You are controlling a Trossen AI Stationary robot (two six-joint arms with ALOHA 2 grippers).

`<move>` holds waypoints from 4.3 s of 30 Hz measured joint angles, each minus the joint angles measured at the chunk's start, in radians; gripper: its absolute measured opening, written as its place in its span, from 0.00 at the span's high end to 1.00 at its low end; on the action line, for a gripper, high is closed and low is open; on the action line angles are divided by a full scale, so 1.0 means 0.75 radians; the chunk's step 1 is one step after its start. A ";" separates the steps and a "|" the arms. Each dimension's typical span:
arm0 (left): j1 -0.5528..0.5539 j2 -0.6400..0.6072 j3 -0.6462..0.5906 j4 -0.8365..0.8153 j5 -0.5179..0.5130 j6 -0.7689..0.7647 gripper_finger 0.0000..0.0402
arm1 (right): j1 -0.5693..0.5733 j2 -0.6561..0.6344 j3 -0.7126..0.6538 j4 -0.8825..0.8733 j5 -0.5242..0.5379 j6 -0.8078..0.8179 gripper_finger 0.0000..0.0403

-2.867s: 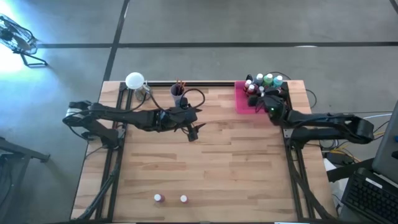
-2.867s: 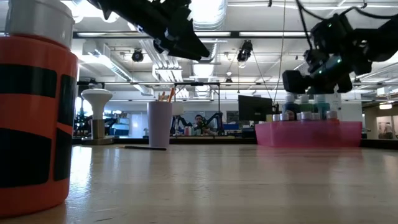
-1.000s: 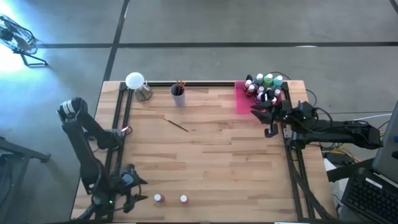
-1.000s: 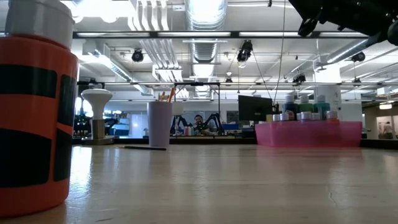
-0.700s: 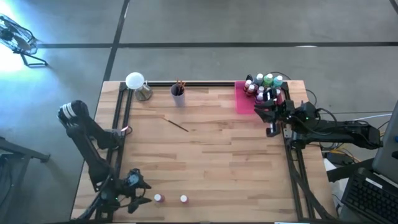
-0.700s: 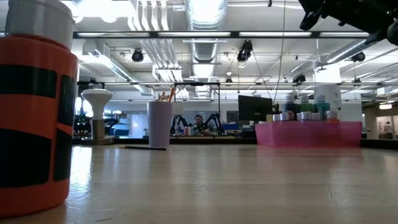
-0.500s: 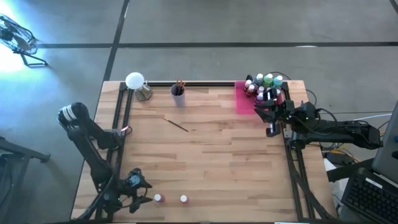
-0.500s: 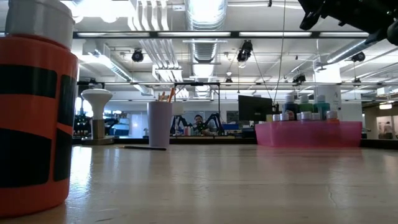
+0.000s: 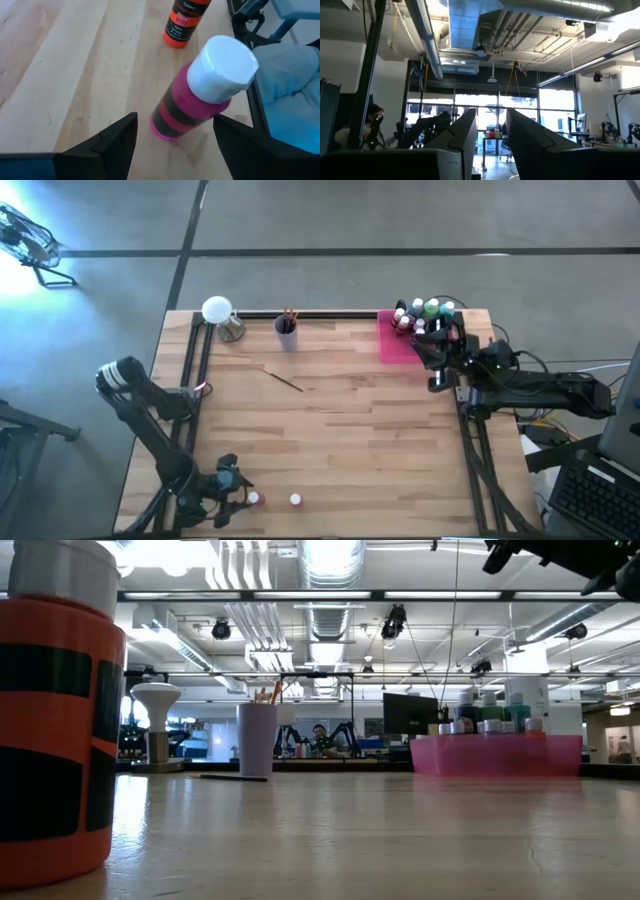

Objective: Pick & Place Paint Supplies
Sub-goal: Put the dark pink paint bottle into the pink bin

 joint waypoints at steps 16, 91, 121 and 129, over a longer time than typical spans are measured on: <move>0.113 0.004 0.000 0.090 0.009 0.212 0.36 | 0.001 0.239 0.135 -0.012 -0.006 -0.016 0.67; 1.249 -0.081 0.132 0.314 0.612 1.316 0.61 | 0.353 0.923 0.323 -0.315 -0.108 -0.058 0.75; 1.366 -0.080 0.186 0.547 0.701 1.497 0.61 | 0.368 1.140 0.594 -0.428 -0.155 -0.135 0.46; 1.384 -0.079 0.240 0.539 0.706 1.522 0.61 | 0.367 1.148 0.597 -0.419 -0.146 -0.167 0.48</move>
